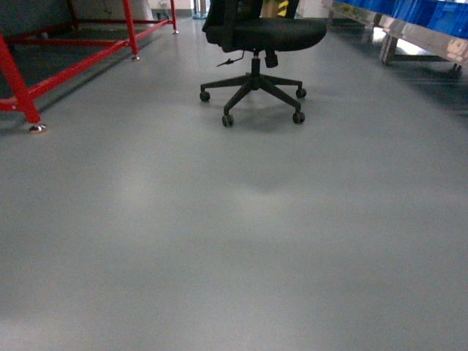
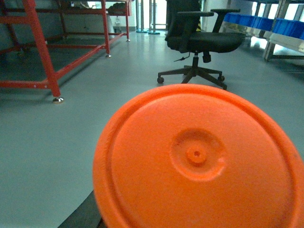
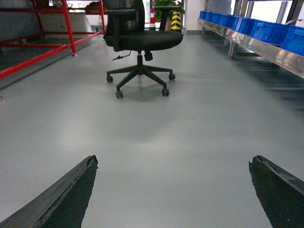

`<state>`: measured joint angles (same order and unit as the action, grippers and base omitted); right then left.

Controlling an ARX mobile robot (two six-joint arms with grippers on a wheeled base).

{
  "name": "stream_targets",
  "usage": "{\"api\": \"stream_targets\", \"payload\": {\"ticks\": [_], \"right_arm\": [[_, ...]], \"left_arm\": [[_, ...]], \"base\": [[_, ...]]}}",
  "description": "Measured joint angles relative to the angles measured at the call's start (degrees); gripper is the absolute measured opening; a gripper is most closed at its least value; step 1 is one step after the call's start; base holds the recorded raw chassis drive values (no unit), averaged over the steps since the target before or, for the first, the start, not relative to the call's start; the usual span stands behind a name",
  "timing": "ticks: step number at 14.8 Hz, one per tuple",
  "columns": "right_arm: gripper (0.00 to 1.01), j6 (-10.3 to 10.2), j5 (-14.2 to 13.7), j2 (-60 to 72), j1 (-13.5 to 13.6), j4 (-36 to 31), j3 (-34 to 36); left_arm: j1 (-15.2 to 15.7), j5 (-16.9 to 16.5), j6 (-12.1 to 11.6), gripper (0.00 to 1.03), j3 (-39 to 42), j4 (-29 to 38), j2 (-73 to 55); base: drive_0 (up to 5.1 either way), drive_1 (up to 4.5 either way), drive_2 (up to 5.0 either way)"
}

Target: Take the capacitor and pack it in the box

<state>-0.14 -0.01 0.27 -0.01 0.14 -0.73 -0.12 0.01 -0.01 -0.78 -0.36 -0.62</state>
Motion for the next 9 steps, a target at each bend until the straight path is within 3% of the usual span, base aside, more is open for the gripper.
{"api": "stream_targets", "payload": {"ticks": [9], "right_arm": [[0.98,0.0,0.0,0.0,0.0,0.2,0.0]], "left_arm": [[0.0,0.0,0.0,0.44,0.0,0.1,0.0]], "base": [[-4.8,3.43,1.5]]}}
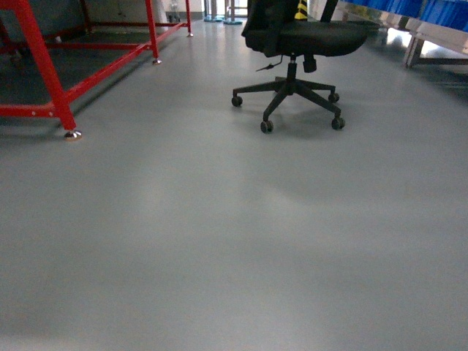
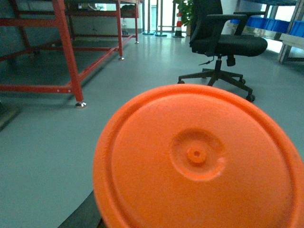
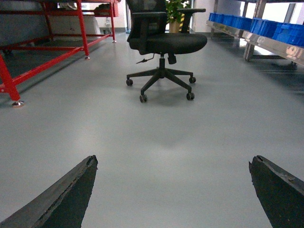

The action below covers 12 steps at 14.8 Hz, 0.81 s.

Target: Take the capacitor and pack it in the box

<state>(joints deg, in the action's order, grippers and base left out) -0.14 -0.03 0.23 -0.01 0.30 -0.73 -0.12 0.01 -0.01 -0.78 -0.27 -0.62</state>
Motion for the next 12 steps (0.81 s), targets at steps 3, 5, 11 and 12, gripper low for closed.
{"api": "stream_targets", "payload": {"ticks": [3,5,11,12], "right_arm": [[0.98,0.0,0.0,0.0,0.0,0.0,0.0],[0.98,0.0,0.0,0.0,0.0,0.0,0.0],[0.98,0.0,0.0,0.0,0.0,0.0,0.0],[0.98,0.0,0.0,0.0,0.0,0.0,0.0]], "left_arm": [[0.0,0.0,0.0,0.44,0.0,0.0,0.0],[0.0,0.0,0.0,0.44,0.0,0.0,0.0],[0.0,0.0,0.0,0.44,0.0,-0.1,0.0],[0.0,0.0,0.0,0.44,0.0,-0.2,0.0]], "base": [[-4.9,2.83,2.2],[-4.9,2.54,2.5],[-5.0,2.47,2.5],[-5.0,2.47,2.5]]}}
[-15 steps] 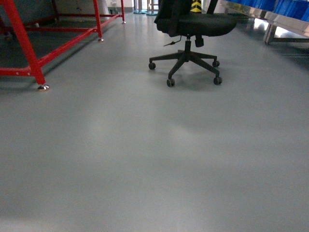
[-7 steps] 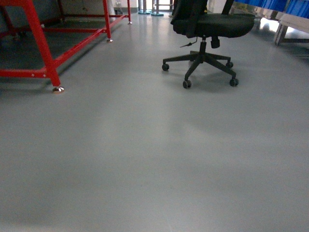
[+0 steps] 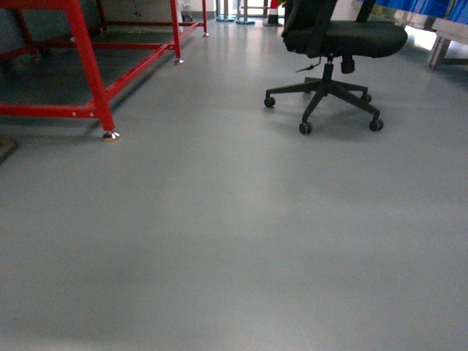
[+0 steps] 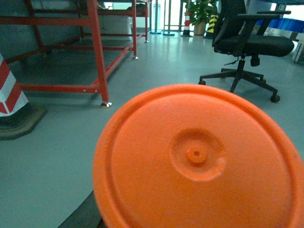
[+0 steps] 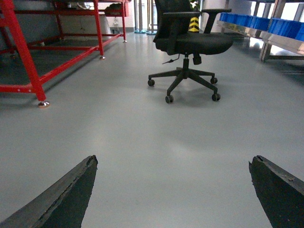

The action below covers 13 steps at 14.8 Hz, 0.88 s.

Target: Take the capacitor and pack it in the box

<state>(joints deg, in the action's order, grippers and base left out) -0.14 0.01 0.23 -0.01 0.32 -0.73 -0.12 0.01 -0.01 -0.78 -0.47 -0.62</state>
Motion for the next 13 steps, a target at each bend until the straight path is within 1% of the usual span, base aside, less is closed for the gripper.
{"api": "stream_targets", "payload": {"ticks": [13], "right_arm": [[0.98,0.0,0.0,0.0,0.0,-0.2,0.0]], "left_arm": [[0.0,0.0,0.0,0.44,0.0,0.2,0.0]], "base": [[-5.1,2.39,2.4]]}}
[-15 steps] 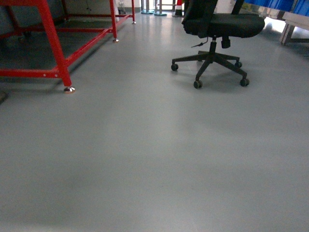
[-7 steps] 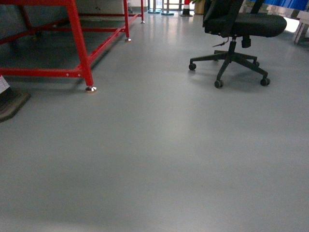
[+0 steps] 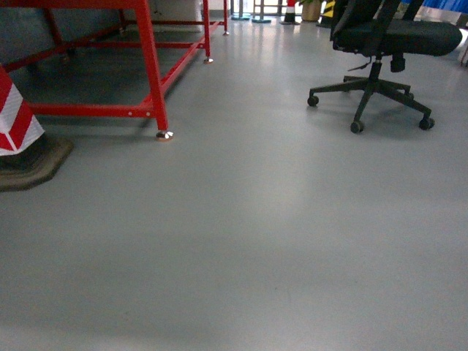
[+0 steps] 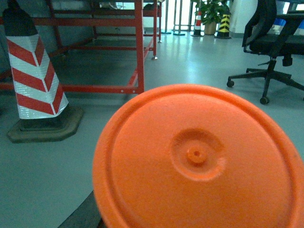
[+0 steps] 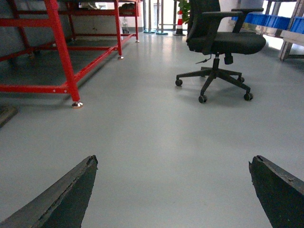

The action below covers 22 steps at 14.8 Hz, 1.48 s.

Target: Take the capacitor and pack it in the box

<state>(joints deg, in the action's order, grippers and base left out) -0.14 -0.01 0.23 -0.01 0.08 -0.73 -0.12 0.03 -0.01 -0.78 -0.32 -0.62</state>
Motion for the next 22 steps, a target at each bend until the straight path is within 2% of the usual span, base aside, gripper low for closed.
{"api": "stream_targets", "payload": {"ticks": [22], "right_arm": [[0.98,0.0,0.0,0.0,0.0,0.3,0.0]], "left_arm": [[0.0,0.0,0.0,0.44,0.0,0.2,0.0]], "base": [[-5.1,2.39,2.4]]}}
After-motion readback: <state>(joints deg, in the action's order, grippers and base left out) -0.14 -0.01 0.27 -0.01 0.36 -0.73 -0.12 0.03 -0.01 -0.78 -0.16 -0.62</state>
